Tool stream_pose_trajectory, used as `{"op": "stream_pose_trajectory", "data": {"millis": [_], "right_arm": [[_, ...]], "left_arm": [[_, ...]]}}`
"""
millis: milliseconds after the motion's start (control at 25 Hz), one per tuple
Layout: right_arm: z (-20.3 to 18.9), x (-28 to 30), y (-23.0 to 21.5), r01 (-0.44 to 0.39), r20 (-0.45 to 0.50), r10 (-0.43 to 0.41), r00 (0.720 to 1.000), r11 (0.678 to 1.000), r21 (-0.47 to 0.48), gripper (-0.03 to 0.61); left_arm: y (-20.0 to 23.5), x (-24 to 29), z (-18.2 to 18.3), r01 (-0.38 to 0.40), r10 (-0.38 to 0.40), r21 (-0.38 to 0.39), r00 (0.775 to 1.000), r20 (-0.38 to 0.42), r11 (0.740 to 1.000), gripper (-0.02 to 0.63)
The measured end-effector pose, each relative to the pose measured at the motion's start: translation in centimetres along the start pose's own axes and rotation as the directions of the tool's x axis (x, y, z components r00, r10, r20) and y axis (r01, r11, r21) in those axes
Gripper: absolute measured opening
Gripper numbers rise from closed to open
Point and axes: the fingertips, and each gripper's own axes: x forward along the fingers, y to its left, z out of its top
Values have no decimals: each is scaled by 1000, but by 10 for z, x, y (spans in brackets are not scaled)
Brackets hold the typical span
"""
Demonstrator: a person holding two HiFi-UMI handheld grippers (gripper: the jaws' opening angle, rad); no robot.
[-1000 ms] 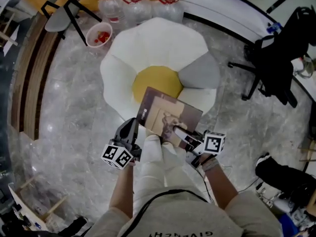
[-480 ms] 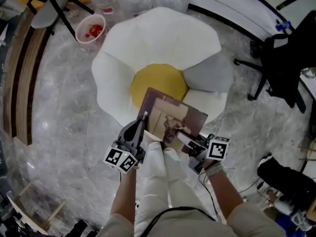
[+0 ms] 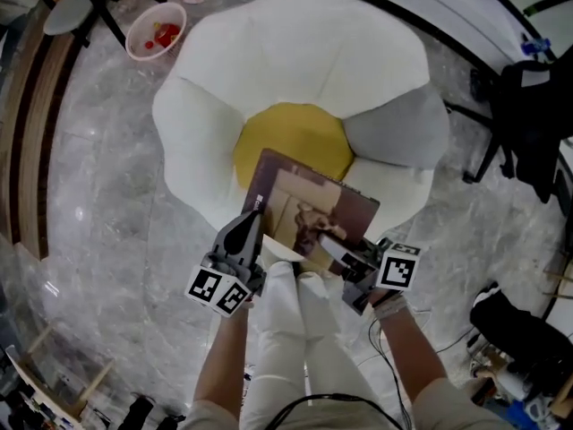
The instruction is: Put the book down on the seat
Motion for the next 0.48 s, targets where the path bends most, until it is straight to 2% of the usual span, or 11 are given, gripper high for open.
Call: {"op": "stream_pose_trajectory", "data": {"millis": [200, 480], "right_arm": [[-3, 10, -19, -1, 9, 1, 1000, 1000, 8, 153], [0, 20, -54, 15, -1, -15, 1000, 1000, 8, 153]], "left_arm": [[17, 5, -28, -4, 4, -15, 1000, -22, 1000, 21], [36, 24, -46, 5, -6, -24, 999, -41, 1000, 21]]}}
